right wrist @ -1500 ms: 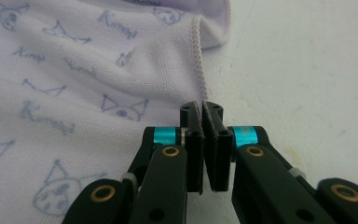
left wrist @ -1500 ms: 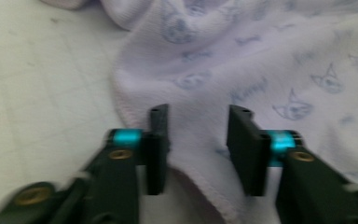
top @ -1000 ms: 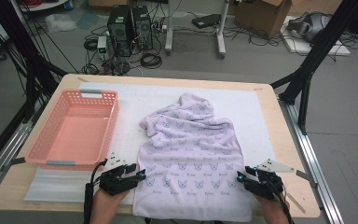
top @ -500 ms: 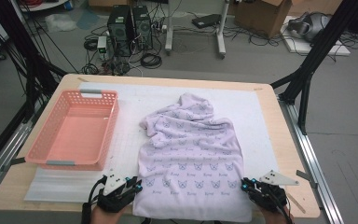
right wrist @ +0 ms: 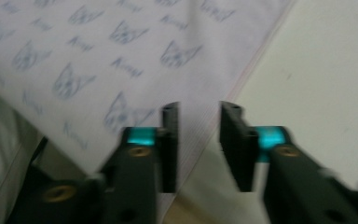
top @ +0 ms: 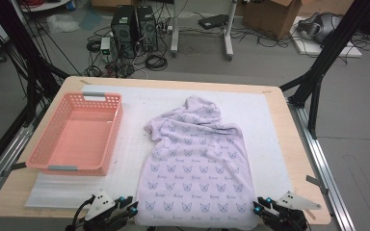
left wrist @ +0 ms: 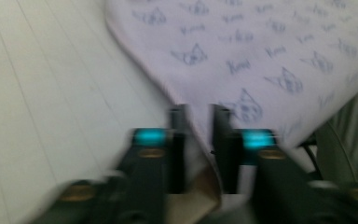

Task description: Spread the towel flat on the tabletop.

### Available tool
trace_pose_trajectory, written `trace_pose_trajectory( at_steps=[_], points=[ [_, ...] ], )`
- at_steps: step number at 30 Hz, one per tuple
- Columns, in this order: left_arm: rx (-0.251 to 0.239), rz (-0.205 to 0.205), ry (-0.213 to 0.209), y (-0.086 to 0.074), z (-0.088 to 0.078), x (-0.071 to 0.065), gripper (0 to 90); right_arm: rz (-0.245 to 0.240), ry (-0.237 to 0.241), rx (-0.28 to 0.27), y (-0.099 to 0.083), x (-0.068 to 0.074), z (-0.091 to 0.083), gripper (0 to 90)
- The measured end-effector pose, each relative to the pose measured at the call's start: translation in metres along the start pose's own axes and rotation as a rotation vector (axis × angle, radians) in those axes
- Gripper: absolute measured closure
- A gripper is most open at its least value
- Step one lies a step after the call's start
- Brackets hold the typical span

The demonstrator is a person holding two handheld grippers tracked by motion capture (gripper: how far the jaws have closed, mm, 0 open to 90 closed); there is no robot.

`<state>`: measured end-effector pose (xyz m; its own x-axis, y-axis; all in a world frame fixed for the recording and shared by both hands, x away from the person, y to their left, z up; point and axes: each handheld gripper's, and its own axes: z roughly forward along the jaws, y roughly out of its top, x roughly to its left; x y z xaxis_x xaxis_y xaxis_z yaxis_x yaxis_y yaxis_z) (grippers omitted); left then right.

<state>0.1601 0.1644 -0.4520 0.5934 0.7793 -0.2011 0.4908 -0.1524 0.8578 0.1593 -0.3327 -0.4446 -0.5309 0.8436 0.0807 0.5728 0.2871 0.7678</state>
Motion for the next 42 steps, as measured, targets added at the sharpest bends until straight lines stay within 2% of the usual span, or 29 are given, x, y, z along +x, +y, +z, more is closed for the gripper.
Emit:
trace_pose_trajectory(
  at_steps=[2,4,6,7,8,9,10,13,15,17,19,20,21,22,24,30,32,35,37,38,42],
  points=[
    [-0.020,0.003,0.007,0.008,0.010,0.003,53.6,0.025,-0.030,-0.021,0.007,-0.005,0.008,55.9],
    [0.013,-0.010,0.020,0.014,0.025,0.006,53.2,0.029,-0.055,-0.018,0.014,-0.007,0.019,56.4],
    [0.053,-0.011,0.026,0.015,0.039,0.006,54.6,0.021,-0.064,0.008,0.019,-0.008,0.030,59.6],
    [0.052,0.013,0.040,0.014,0.042,0.004,57.3,0.018,-0.071,0.008,0.020,-0.007,0.033,63.0],
    [0.055,0.044,0.051,0.014,0.043,0.003,65.4,0.018,-0.063,0.007,0.021,-0.008,0.033,69.6],
    [0.054,0.070,0.066,0.013,0.043,0.002,75.9,0.019,-0.050,0.010,0.020,-0.008,0.033,80.6],
    [0.058,0.065,0.061,0.013,0.042,0.001,84.1,0.011,-0.031,0.010,0.019,-0.007,0.031,85.2],
    [0.088,0.063,0.075,0.012,0.033,-0.004,87.4,-0.007,-0.029,0.020,0.014,-0.003,0.023,86.9],
    [0.096,0.045,0.058,0.006,0.022,-0.006,87.4,-0.019,-0.017,0.031,0.008,-0.001,0.014,86.9],
    [0.103,0.060,0.035,-0.001,0.011,-0.011,87.4,-0.024,0.006,0.032,-0.002,0.002,0.001,86.9],
    [0.092,0.058,0.014,-0.004,0.006,-0.014,86.2,-0.030,0.025,0.035,-0.009,0.006,-0.006,85.7],
    [0.072,0.066,0.012,-0.003,0.005,-0.014,82.2,-0.037,0.028,0.031,-0.009,0.007,-0.007,83.7],
    [0.052,0.074,0.017,0.000,0.007,-0.012,72.6,-0.040,0.025,0.023,-0.008,0.007,-0.008,76.5],
    [0.039,0.069,0.019,0.004,0.009,-0.009,65.1,-0.032,0.019,0.004,-0.005,0.006,-0.006,70.9],
    [0.017,0.044,0.025,0.012,0.015,0.000,61.2,-0.007,0.008,-0.027,0.004,0.001,-0.002,66.0],
    [0.007,0.004,0.040,0.032,0.040,0.022,59.2,0.016,-0.038,-0.047,0.032,-0.012,0.030,65.0],
    [0.013,-0.004,0.045,0.037,0.048,0.027,59.3,0.020,-0.065,-0.040,0.039,-0.017,0.040,65.5],
    [0.029,-0.017,0.046,0.044,0.060,0.033,60.2,0.035,-0.075,-0.022,0.044,-0.025,0.053,67.7],
    [0.033,-0.016,0.038,0.048,0.066,0.035,60.2,0.044,-0.066,-0.003,0.044,-0.028,0.059,76.1],
    [0.035,-0.019,0.030,0.049,0.067,0.035,60.2,0.040,-0.055,0.000,0.044,-0.027,0.059,85.0],
    [0.040,-0.013,0.021,0.050,0.068,0.035,59.7,0.034,-0.057,0.033,0.038,-0.024,0.047,88.3]
  ],
)
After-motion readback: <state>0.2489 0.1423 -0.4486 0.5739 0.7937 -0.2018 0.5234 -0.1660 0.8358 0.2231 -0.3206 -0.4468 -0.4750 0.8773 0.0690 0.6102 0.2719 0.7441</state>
